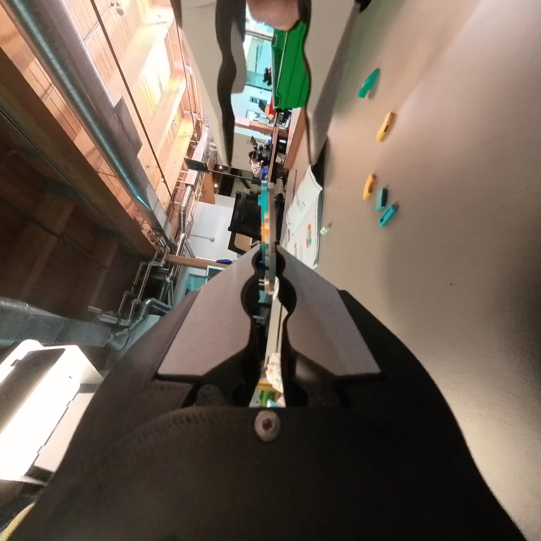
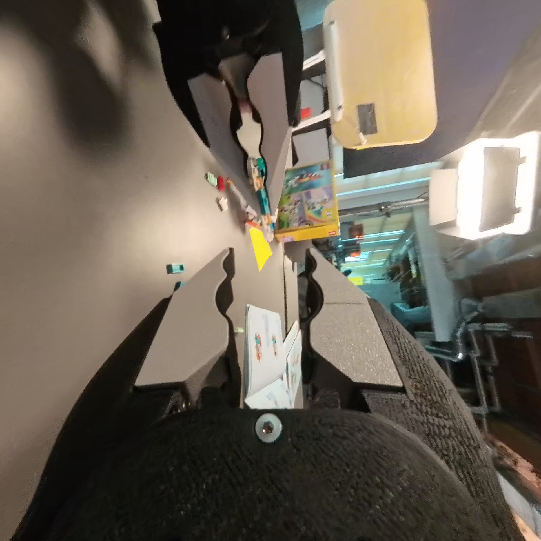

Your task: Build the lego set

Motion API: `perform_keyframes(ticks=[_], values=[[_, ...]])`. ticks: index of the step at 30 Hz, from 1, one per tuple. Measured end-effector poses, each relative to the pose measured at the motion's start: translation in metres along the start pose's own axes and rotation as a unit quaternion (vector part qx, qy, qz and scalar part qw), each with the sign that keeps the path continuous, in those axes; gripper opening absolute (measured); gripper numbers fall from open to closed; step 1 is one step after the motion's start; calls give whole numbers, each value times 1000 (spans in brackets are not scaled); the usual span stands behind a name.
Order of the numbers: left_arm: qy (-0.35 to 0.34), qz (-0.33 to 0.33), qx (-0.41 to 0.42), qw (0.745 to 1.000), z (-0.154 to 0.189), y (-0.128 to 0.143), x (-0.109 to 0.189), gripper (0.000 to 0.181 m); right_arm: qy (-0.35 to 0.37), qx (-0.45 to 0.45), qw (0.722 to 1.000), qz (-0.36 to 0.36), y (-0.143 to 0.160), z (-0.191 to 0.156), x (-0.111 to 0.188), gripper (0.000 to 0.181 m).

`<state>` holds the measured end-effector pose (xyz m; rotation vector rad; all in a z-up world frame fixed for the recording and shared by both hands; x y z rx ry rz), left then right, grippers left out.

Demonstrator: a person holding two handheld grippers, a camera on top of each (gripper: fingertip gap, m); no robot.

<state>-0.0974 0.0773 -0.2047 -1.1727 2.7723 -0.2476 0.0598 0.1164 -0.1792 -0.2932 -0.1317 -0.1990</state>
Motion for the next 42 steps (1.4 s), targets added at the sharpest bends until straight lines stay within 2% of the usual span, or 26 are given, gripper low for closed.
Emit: perform_keyframes(ticks=[5,11,18,22,25,28,31,36,42], values=[[7,24,14,1000,2,-5,-2,4,-30,26,999,-8,0,-10,-11,33],[25,46,14,999,6,-10,-2,4,-9,70,997,1,-4,-18,-12,3],[25,18,-37,999,14,-8,-9,3,-17,72,997,6,-12,-31,-6,5],[22,-12,-53,998,14,-2,-9,4,-45,-76,996,1,-3,-27,11,31],[26,-31,-55,998,14,4,-9,4,-57,-238,968,-54,27,-18,28,35],[33,-43,-63,997,16,6,-10,4,-83,-386,911,-116,55,-20,44,40],[44,-51,-66,996,18,8,-11,4,-109,-487,856,-139,69,-27,54,44],[52,-61,-69,994,19,10,-10,4,-129,-572,797,-146,77,-35,60,43],[56,-65,-67,994,19,11,-9,4,-139,-605,771,-138,75,-36,62,36]])
Point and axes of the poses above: each gripper's, where its closed fingertips meet, x back along the fingers, y out of its underside, z = x × y across the jaws, the point moved 9 cm from there along x, back along the fingers, and after that the axes turned 11 degrees about z, right-handed, at the moved point
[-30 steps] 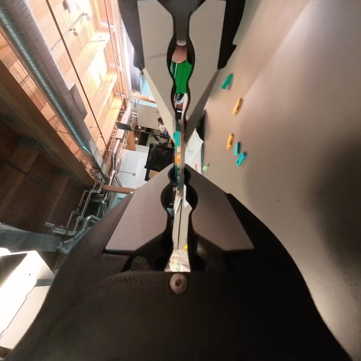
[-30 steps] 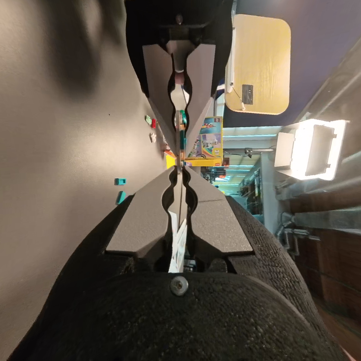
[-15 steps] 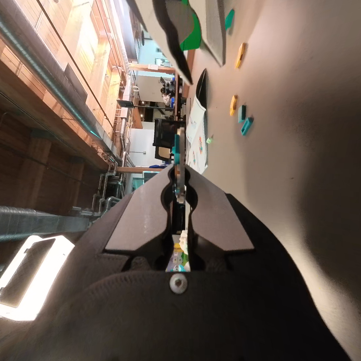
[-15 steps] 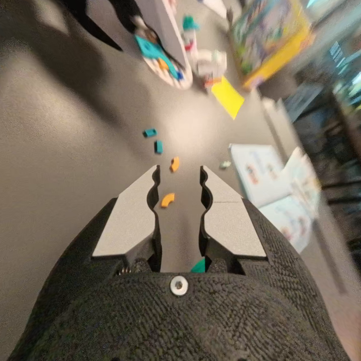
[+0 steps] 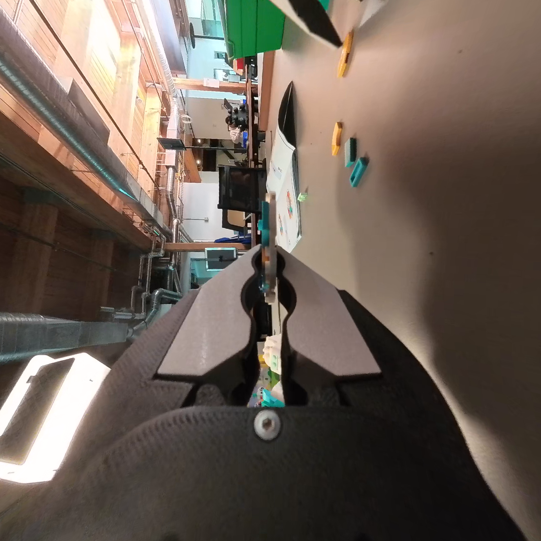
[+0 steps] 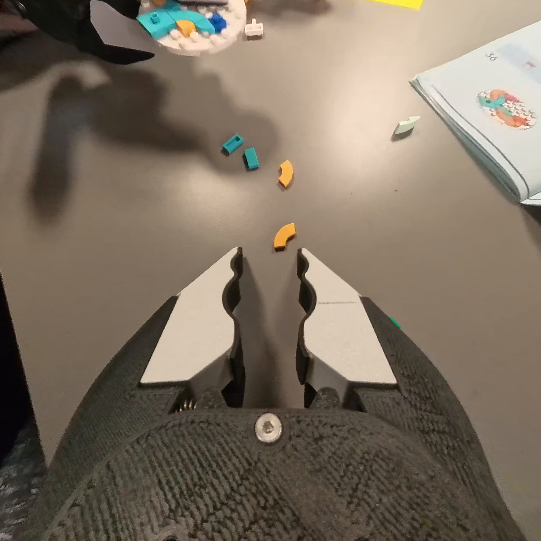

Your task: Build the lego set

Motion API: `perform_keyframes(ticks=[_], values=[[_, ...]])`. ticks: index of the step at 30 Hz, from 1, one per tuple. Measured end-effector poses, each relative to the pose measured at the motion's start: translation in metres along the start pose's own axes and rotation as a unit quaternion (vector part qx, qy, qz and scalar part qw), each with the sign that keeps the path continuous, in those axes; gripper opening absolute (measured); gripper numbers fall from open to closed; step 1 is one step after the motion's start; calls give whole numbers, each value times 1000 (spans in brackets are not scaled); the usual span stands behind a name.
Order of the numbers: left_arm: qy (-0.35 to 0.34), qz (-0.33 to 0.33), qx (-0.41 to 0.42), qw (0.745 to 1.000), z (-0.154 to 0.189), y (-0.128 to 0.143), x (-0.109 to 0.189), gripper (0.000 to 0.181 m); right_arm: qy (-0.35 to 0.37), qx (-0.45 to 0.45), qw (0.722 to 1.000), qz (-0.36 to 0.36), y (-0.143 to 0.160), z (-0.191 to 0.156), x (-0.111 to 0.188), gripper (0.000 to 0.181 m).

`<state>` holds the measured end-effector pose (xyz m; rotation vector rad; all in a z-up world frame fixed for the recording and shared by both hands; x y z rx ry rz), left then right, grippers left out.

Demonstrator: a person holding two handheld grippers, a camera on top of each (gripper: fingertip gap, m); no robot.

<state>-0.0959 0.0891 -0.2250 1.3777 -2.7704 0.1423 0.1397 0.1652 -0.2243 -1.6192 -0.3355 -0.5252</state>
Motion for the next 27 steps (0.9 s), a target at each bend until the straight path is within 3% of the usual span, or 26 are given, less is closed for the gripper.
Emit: perform_keyframes(ticks=[15,19,27], values=[[9,-4,-2,1000,2,1,2,4,-15,8,1000,-16,-7,-9,-8,29],[11,-4,-1,1000,2,0,3,4,-47,5,999,-16,-10,-16,-14,33],[11,-3,-4,1000,2,0,3,4,8,9,1000,9,-27,1,-23,29]])
Point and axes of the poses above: each gripper's, where its closed fingertips meet, x back along the fingers, y out of its underside, z = x × y across the jaws, the point moved 9 cm from there along x, back along the fingers, and after that the axes turned 11 degrees about z, right-handed, at the moved point
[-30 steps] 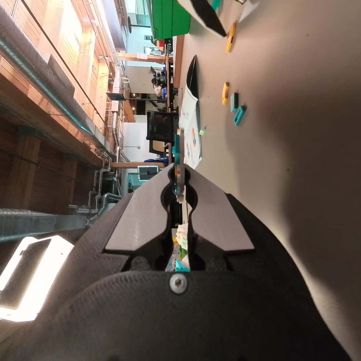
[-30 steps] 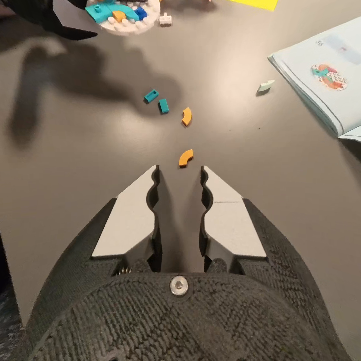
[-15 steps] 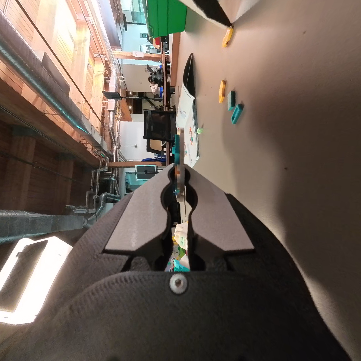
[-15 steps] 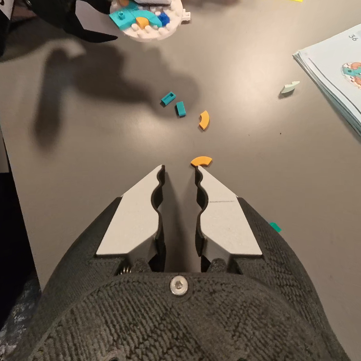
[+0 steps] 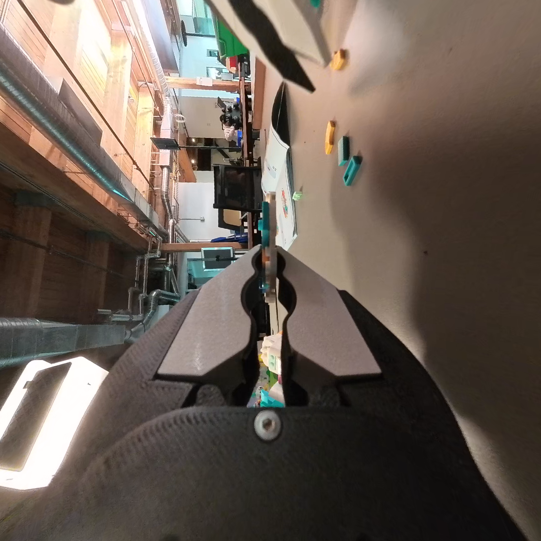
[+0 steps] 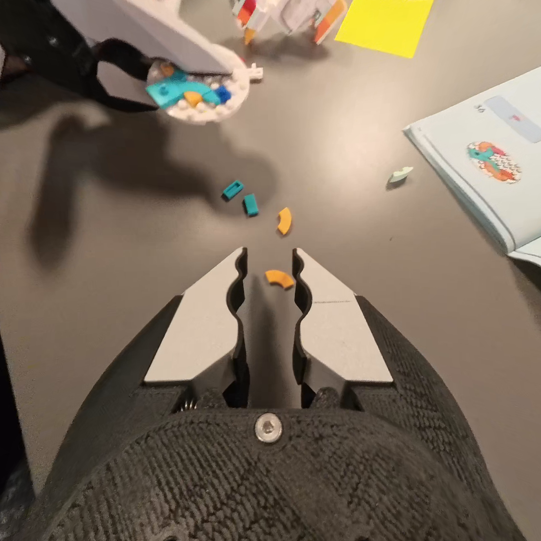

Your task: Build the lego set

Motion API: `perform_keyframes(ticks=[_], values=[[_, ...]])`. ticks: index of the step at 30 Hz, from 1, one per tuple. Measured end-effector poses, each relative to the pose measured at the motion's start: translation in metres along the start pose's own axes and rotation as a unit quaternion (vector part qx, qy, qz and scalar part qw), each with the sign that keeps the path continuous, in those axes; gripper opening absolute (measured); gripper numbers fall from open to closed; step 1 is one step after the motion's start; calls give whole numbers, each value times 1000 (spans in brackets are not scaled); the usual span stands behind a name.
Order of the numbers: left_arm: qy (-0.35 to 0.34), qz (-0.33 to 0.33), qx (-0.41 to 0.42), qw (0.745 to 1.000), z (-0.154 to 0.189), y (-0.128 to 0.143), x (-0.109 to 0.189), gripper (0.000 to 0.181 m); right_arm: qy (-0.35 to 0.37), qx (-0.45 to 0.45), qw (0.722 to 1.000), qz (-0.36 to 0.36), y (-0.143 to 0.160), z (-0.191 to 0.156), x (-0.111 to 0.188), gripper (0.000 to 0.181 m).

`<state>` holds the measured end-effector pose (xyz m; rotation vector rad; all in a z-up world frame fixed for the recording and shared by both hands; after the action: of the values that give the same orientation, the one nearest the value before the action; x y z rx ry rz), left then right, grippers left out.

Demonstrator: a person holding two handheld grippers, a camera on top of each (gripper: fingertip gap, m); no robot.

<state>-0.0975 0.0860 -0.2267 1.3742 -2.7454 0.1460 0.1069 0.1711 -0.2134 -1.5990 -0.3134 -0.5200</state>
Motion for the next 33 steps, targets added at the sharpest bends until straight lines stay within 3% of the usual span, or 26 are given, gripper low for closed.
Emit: perform_keyframes(ticks=[10,17,25,33], values=[[2,-1,-1,1000,0,-1,0,4,-22,-32,999,-32,-7,7,-28,27],[3,2,0,1000,1,-2,-1,4,-104,-52,993,-23,-9,-5,-28,26],[5,1,-1,1000,1,-3,-2,4,-143,95,985,-20,-23,0,-33,38],[9,-2,-3,1000,2,-3,-3,4,-215,175,952,-130,-28,4,-46,34]])
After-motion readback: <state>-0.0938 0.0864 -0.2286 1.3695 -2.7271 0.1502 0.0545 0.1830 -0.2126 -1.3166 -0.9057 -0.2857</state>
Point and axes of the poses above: each gripper's, where its closed fingertips meet, x back along the fingers, y out of its underside, z = x × y across the jaws, the point moved 9 cm from there along x, back along the fingers, and after that the axes turned 11 degrees about z, right-handed, at the moved point
